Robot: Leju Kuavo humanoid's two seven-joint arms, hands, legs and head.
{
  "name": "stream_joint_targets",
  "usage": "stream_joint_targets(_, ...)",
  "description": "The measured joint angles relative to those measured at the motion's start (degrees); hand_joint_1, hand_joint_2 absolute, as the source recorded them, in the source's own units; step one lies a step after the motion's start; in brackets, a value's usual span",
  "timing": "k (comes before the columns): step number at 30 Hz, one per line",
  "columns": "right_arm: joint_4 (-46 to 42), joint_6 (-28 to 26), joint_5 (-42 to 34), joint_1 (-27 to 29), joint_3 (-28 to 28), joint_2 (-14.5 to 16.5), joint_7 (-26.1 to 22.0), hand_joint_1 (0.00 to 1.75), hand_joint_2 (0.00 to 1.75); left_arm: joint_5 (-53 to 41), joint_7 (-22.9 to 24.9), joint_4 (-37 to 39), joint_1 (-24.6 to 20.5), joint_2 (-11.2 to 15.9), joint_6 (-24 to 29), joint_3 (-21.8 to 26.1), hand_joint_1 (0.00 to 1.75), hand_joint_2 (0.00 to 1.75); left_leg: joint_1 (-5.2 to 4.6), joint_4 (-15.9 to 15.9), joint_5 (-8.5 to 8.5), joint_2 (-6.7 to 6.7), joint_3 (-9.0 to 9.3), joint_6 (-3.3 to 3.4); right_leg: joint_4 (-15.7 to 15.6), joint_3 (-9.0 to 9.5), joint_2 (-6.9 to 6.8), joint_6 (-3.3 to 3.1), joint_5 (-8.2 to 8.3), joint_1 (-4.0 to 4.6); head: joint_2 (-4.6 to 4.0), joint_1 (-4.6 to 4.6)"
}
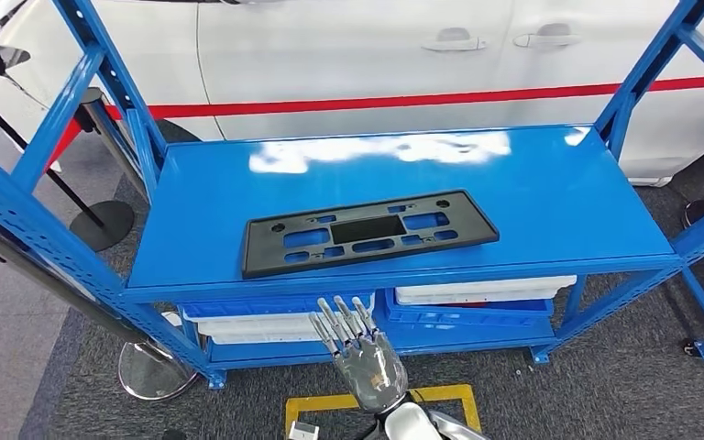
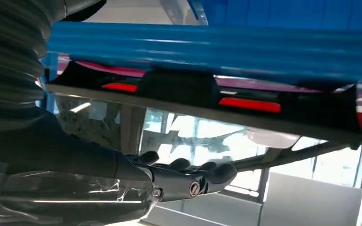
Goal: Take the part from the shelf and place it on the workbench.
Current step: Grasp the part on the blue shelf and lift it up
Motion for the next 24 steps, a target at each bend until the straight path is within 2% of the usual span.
stream_joint_targets(2, 0.5, 0.0, 0.0, 0.0, -0.3, 0.0, -1.1, 0.00, 1.75, 0.0, 0.0, 0.0, 0.0, 0.0, -1.0, 0.3, 0.00, 0.00, 0.08, -0.2, 0.16, 0.04, 0.08, 0.87, 0.4, -0.18, 0.04, 0.57, -0.41, -0.15, 0.00, 0.10)
stream_joint_targets(3, 0.6, -0.1, 0.0, 0.0, -0.8, 0.0, -1.8, 0.00, 1.75, 0.0, 0.0, 0.0, 0.0, 0.0, -1.3, 0.5, 0.00, 0.00, 0.13, -0.4, 0.24, 0.07, 0.15, 1.32, 1.8, -0.80, 0.06, 0.83, -1.31, -0.25, 0.00, 0.24)
stream_joint_targets(4, 0.6, -0.1, 0.0, 0.0, -1.6, 0.0, -2.8, 0.00, 1.75, 0.0, -0.1, 0.0, 0.0, 0.0, -1.6, 0.6, 0.00, 0.00, 0.19, -0.5, 0.28, 0.11, 0.22, 1.69, 4.4, -2.03, 0.08, 1.03, -2.74, -0.33, 0.00, 0.41)
stream_joint_targets(6, 0.6, -0.1, 0.0, 0.2, -3.7, -0.1, -4.8, 0.00, 1.75, 0.0, -0.1, 0.0, 0.0, 0.0, -1.7, 0.9, 0.00, 0.00, 0.07, -0.6, 0.19, 0.14, 0.20, 2.10, 12.0, -5.94, 0.09, 1.27, -6.10, -0.39, -0.01, 0.69)
stream_joint_targets(7, 0.6, -0.1, 0.0, 0.4, -4.8, -0.1, -5.7, 0.00, 1.75, -0.1, -0.1, 0.0, 0.0, 0.0, -1.8, 0.9, 0.00, 0.00, -0.01, -0.5, 0.13, 0.14, 0.22, 2.17, 15.1, -7.67, 0.09, 1.30, -6.98, -0.40, -0.01, 0.72)
stream_joint_targets(8, 0.5, -0.1, 0.0, 0.6, -5.8, -0.1, -6.4, 0.00, 1.75, -0.1, -0.1, 0.0, 0.1, 0.0, -1.8, 1.0, 0.00, 0.00, -0.09, -0.5, 0.06, 0.09, 0.30, 2.20, 16.4, -8.57, 0.09, 1.24, -6.75, -0.39, -0.01, 0.73)
stream_joint_targets(9, 0.5, -0.1, 0.0, 0.8, -6.7, -0.1, -6.9, 0.00, 1.75, -0.1, 0.0, 0.0, 0.1, 0.0, -1.8, 1.1, 0.00, 0.00, -0.18, -0.5, -0.03, 0.03, 0.46, 2.20, 15.4, -8.34, 0.10, 1.06, -5.39, -0.36, 0.00, 0.74)
stream_joint_targets(11, 0.1, -0.1, 0.0, 1.1, -8.4, -0.2, -7.8, 0.00, 1.75, -0.2, 0.0, 0.0, 0.1, 0.0, -1.8, 1.2, 0.00, 0.00, -0.31, -0.5, -0.33, -0.09, 0.94, 2.06, 8.0, -5.08, 0.10, 0.25, -1.05, -0.09, 0.00, 0.77)
stream_joint_targets(12, 0.0, -0.1, 0.0, 1.3, -9.1, -0.2, -8.1, 0.00, 1.75, -0.2, 0.1, 0.0, 0.1, -0.1, -1.8, 1.2, 0.00, 0.00, -0.44, -0.5, -0.52, -0.10, 1.08, 1.86, 4.2, -3.31, 0.07, -0.20, 0.41, 0.14, 0.00, 0.75)
stream_joint_targets(13, -0.3, -0.1, 0.0, 1.4, -9.8, -0.2, -8.4, 0.00, 1.75, -0.3, 0.2, 0.0, 0.1, -0.1, -1.8, 1.3, 0.00, 0.00, -0.46, -0.5, -0.66, -0.11, 1.14, 1.60, 1.5, -2.12, 0.06, -0.52, 1.15, 0.39, 0.00, 0.79)
stream_joint_targets(15, -0.6, -0.1, 0.0, 1.8, -10.8, -0.2, -9.0, 0.00, 1.75, -0.4, 0.2, 0.1, 0.1, -0.1, -1.8, 1.3, 0.00, 0.00, -0.42, -0.6, -0.86, -0.06, 1.18, 0.93, 0.1, -1.52, 0.11, -0.84, 0.99, 0.76, 0.00, 0.82)
stream_joint_targets(18, -1.0, -0.2, 0.0, 2.5, -12.0, -0.1, -9.5, 0.00, 1.75, -0.5, 0.3, 0.1, 0.0, 0.0, -1.8, 1.4, 0.00, 0.00, -0.37, 0.3, -1.74, 0.06, 1.21, -0.10, -0.8, -0.64, 0.23, -1.42, 0.95, 0.29, 0.00, 0.74)
stream_joint_targets(20, -1.2, -0.2, 0.0, 2.8, -12.5, 0.1, -10.0, 0.00, 1.75, -0.5, 0.4, 0.1, 0.0, 0.1, -1.9, 1.4, 0.00, 0.00, -0.19, 5.8, -4.37, 0.12, -1.35, -0.63, -1.3, 0.24, 0.13, -1.96, 0.62, 0.06, 0.00, 0.53)
stream_joint_targets(22, -1.2, -0.2, 0.0, 3.2, -13.0, 0.2, -10.4, 0.00, 1.75, -0.5, 0.4, 0.1, 0.2, 0.1, -1.9, 1.5, 0.00, 0.00, -0.04, 13.5, -7.24, 0.14, -5.61, -1.10, -1.3, 0.87, 0.06, -2.24, -0.01, 0.08, 0.00, 0.42)
stream_joint_targets(23, -1.2, -0.2, 0.0, 3.5, -13.2, 0.2, -10.5, 0.00, 1.75, -0.6, 0.5, 0.1, 0.2, 0.2, -1.9, 1.5, 0.00, 0.00, 0.01, 15.6, -7.35, 0.14, -7.06, -1.28, -1.2, 1.23, 0.08, -2.22, -0.34, 0.09, 0.00, 0.42)
stream_joint_targets(24, -1.2, -0.2, 0.0, 3.7, -13.4, 0.2, -10.6, 0.00, 1.75, -0.6, 0.5, 0.1, 0.3, 0.2, -1.9, 1.6, 0.00, 0.00, 0.06, 15.5, -6.26, 0.15, -7.50, -1.39, -1.2, 1.68, 0.11, -2.15, -0.69, 0.09, 0.00, 0.41)
